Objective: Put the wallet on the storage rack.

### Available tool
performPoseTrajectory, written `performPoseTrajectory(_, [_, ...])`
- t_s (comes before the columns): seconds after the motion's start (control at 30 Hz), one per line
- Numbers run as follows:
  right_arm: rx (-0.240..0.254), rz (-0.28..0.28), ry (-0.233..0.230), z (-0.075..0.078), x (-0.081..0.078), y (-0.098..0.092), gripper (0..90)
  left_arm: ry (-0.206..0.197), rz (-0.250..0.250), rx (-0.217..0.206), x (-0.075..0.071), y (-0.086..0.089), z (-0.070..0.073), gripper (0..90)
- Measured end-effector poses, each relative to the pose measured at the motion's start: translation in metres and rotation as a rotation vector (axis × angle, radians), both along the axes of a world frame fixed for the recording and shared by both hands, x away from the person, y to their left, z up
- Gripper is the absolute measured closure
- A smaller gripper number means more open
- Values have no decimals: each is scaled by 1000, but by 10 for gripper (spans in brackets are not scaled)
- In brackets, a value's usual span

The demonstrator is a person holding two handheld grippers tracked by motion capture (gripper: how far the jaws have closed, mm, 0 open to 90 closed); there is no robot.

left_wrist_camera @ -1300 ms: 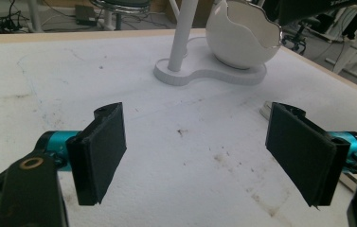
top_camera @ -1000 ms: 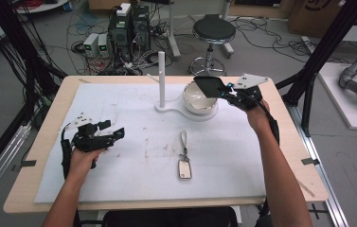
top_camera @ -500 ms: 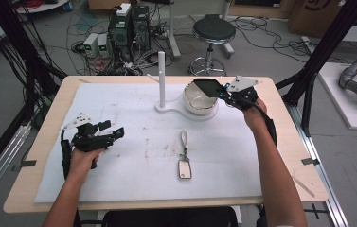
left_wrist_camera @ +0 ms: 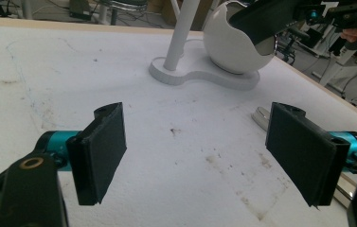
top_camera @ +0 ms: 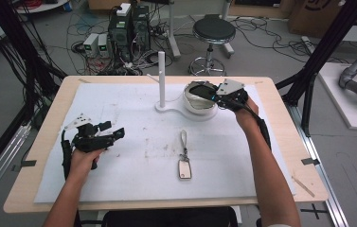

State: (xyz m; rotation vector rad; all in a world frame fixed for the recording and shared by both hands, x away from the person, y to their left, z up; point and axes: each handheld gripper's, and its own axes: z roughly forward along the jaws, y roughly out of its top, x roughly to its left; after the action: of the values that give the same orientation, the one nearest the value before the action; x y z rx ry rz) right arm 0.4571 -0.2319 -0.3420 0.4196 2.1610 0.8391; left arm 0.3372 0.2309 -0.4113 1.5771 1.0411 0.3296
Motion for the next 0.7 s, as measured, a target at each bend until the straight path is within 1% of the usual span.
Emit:
performPoseTrajectory(0.03, [3,3,7,-1,0,1,692,1,0,-1,0,0,0,210])
performPoseTrajectory(0.07, [4,1,12,-1,0,0,649,2,1,-2,0,0,0,210])
performPoseTrajectory(0.1, [17,3,23,-1,1,0,621,2,2,-2,0,0,0,210])
performPoseTrajectory(0.13, [22,12,29,-2,1,0,617,2,2,-2,0,0,0,210])
performPoseTrajectory(0.2, [11,17,42,-3,1,0,655,5,3,-1,0,0,0,210])
performPoseTrajectory(0.23, [16,13,49,-3,1,0,666,6,3,-2,0,0,0,210])
performPoseTrajectory(0.33, [19,18,48,-2,0,-1,680,5,3,-5,0,1,0,210])
performPoseTrajectory(0.4, [36,27,64,-2,0,-3,679,6,5,-4,0,1,0,210])
performPoseTrajectory(0.47, [80,46,66,-2,-2,-7,711,8,7,-5,0,1,0,210])
performPoseTrajectory(0.53, [77,59,83,-3,-5,-7,743,9,7,-8,0,0,-1,210])
performPoseTrajectory(0.57, [66,66,80,-3,-5,-7,751,9,5,-8,0,0,-1,211])
performPoseTrajectory(0.63, [65,66,100,-3,-7,-7,756,9,3,-6,0,0,0,211])
performPoseTrajectory(0.67, [59,75,103,-3,-7,-8,757,9,4,-6,0,0,0,211])
performPoseTrajectory(0.7, [52,70,111,-4,-8,-8,758,8,5,-8,0,0,0,211])
